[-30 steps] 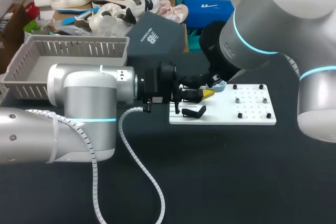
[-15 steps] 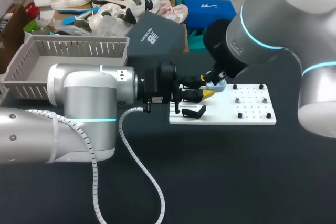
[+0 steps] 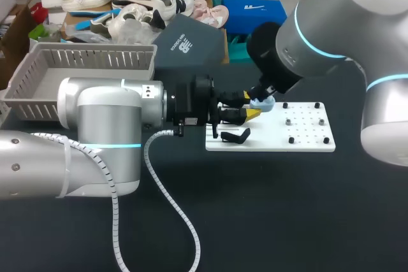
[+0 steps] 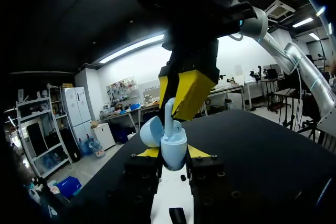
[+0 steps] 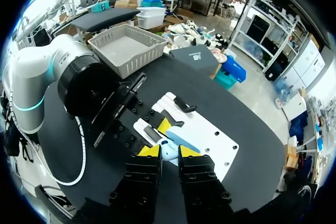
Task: Pick up each earbud case from the left stands, insert the matching earbuds, close the lid, and place the case in the box.
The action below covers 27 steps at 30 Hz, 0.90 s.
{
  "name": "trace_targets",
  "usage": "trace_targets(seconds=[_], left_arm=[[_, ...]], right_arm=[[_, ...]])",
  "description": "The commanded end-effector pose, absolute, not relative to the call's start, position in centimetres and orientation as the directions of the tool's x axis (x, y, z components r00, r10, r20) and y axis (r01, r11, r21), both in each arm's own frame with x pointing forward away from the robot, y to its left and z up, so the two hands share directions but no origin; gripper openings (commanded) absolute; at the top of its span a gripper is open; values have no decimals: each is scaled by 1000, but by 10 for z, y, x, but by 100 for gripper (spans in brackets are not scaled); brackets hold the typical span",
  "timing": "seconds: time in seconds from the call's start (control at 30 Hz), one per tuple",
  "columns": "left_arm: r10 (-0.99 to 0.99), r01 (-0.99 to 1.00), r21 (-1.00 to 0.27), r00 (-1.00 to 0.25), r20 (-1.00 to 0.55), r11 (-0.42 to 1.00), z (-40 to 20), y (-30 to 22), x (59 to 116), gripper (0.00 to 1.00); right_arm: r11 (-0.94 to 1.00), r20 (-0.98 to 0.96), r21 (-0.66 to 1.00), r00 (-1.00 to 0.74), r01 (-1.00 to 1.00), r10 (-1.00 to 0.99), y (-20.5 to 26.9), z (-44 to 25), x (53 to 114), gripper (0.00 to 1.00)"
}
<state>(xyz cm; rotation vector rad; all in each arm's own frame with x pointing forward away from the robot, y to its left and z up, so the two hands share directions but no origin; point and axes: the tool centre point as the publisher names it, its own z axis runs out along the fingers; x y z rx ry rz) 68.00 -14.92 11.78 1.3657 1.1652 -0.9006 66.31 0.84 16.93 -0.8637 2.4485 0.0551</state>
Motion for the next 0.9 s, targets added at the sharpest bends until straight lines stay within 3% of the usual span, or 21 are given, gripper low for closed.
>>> trace_targets(seconds=[0.03, 0.9], left_arm=[[153, 967, 247, 236, -960, 58, 117, -149, 680, 0], [153, 967, 247, 236, -960, 58, 117, -149, 680, 0]], right_arm=[[794, -500, -134, -651, -593, -571, 10, 167, 665, 0], [787, -492, -127, -651, -603, -578, 15, 163, 666, 0]])
